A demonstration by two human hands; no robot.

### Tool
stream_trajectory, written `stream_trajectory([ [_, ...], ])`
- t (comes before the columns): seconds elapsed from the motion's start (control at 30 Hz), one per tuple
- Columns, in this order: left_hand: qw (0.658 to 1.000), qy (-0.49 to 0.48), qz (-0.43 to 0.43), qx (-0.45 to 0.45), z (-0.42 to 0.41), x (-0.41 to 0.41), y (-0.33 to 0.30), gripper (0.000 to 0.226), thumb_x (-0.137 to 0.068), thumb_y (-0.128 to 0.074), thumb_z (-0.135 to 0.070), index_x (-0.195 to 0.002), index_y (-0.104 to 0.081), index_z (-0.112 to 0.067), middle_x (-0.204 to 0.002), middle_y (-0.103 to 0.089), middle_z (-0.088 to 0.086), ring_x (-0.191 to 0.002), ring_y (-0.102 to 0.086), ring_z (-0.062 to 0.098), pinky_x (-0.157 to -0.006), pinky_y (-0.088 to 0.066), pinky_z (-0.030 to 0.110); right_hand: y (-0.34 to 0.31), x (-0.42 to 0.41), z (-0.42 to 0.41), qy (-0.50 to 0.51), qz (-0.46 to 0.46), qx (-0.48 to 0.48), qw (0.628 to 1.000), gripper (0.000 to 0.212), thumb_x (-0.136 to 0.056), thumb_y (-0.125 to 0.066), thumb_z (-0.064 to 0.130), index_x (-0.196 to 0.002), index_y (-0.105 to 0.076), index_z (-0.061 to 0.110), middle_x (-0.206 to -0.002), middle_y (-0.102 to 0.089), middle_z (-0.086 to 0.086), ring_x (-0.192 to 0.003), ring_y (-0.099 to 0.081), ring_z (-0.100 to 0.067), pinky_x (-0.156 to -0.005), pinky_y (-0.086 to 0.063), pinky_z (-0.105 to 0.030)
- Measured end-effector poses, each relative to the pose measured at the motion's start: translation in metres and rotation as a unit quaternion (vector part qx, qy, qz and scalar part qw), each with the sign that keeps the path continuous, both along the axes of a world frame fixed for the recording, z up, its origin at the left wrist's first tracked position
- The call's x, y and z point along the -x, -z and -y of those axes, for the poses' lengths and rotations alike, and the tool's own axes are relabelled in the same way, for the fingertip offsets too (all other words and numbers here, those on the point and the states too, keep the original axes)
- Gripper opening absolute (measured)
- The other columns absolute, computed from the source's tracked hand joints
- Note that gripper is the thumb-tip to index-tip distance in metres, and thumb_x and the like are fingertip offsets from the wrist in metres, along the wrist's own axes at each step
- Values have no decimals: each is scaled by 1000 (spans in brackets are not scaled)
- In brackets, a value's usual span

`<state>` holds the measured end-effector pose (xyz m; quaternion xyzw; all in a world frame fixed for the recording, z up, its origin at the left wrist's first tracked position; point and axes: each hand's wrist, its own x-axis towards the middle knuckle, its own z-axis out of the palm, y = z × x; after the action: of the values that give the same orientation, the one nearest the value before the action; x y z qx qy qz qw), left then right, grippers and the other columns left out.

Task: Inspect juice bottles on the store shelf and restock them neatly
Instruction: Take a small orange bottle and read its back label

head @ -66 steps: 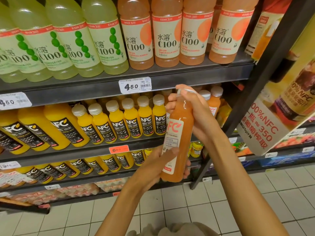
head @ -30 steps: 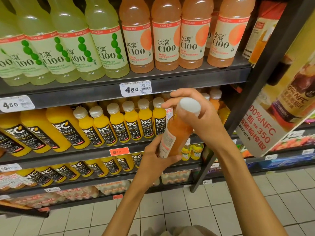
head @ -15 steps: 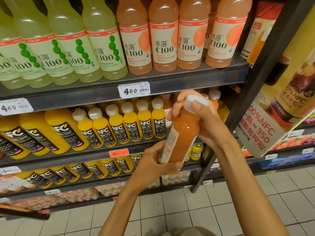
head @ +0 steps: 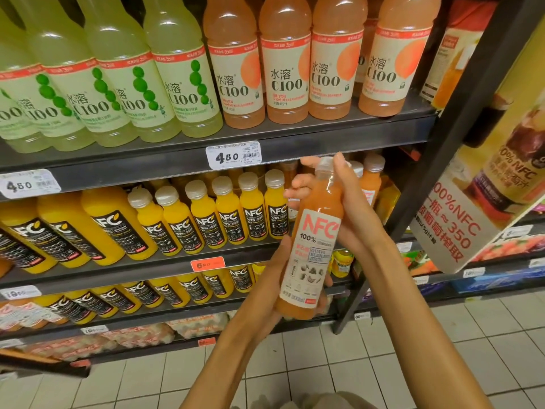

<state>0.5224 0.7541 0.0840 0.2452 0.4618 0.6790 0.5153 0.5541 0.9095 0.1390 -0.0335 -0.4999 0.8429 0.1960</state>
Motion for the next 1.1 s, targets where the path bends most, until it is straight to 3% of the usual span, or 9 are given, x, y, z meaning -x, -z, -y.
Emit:
stream_trajectory([
  [0.17,980,-73,-145,115,-12,-4,1,55,-72,-32,-67,-107,-60,-34,-98,-72,-5,-83,-71,7,-64,-55,18,2,0,-8,58,40,-54,996,24,-90,-53,40,-94,-51,17,-66,-57,2,-64,-61,-14,-67,-49,-30],
  [0.3,965,-97,-216,112,-15,-7,0,42,-71,-38,-63,-104,-52,-41,-108,-66,-7,-90,-67,4,-69,-55,17,-2,0,-9,68,77,-77,992,42,-84,-56,54,-103,-52,17,-75,-64,-1,-76,-66,-14,-71,-54,-29],
  [0.4,983,-87,-128,95,-12,-6,1,55,-72,-39,-69,-109,-58,-33,-101,-71,3,-84,-71,17,-71,-58,30,-3,-2,-11,43,104,-38,993,75,-77,-49,64,-124,-51,4,-90,-70,-8,-93,-69,-21,-80,-55,-32],
  [0.57,998,19,56,15,-3,-5,0,68,-82,-39,-67,-121,-60,-16,-91,-67,14,-72,-66,21,-65,-55,33,4,-4,-7,-18,24,112,993,57,-95,-29,56,-120,-55,11,-97,-71,-10,-95,-68,-25,-80,-57,-38],
  [0.7,991,-65,-70,94,-8,-9,3,59,-78,-32,-66,-121,-56,-33,-109,-69,2,-95,-69,18,-83,-56,36,2,-2,-4,-12,23,61,998,47,-89,-42,58,-104,-58,16,-82,-62,-4,-76,-62,-16,-73,-52,-31],
  [0.8,974,-92,-178,100,-9,-8,-1,45,-75,-32,-64,-111,-52,-47,-97,-67,-25,-88,-65,-9,-63,-53,11,1,-2,-3,53,65,-23,996,50,-82,-49,59,-106,-55,15,-82,-67,-2,-79,-65,-15,-72,-54,-31],
  [0.87,969,-102,-198,104,-10,-8,-1,42,-75,-33,-64,-108,-52,-48,-96,-66,-26,-85,-64,-12,-61,-52,10,2,-2,-2,72,87,-31,993,58,-80,-49,60,-114,-54,13,-84,-72,-2,-82,-69,-13,-68,-56,-28],
  [0.97,983,-102,-123,91,-9,-6,2,65,-78,-30,-67,-121,-58,-28,-99,-70,-2,-85,-69,11,-74,-55,29,3,-3,-4,45,112,-18,993,66,-79,-47,64,-119,-58,13,-99,-72,-12,-90,-70,-19,-72,-57,-29],
  [1.1,998,-15,50,29,-2,-3,4,69,-88,-29,-65,-110,-63,-9,-84,-66,13,-66,-65,23,-61,-54,33,9,0,-1,5,56,72,996,62,-85,-43,59,-117,-59,9,-94,-72,-12,-86,-70,-21,-73,-56,-32],
])
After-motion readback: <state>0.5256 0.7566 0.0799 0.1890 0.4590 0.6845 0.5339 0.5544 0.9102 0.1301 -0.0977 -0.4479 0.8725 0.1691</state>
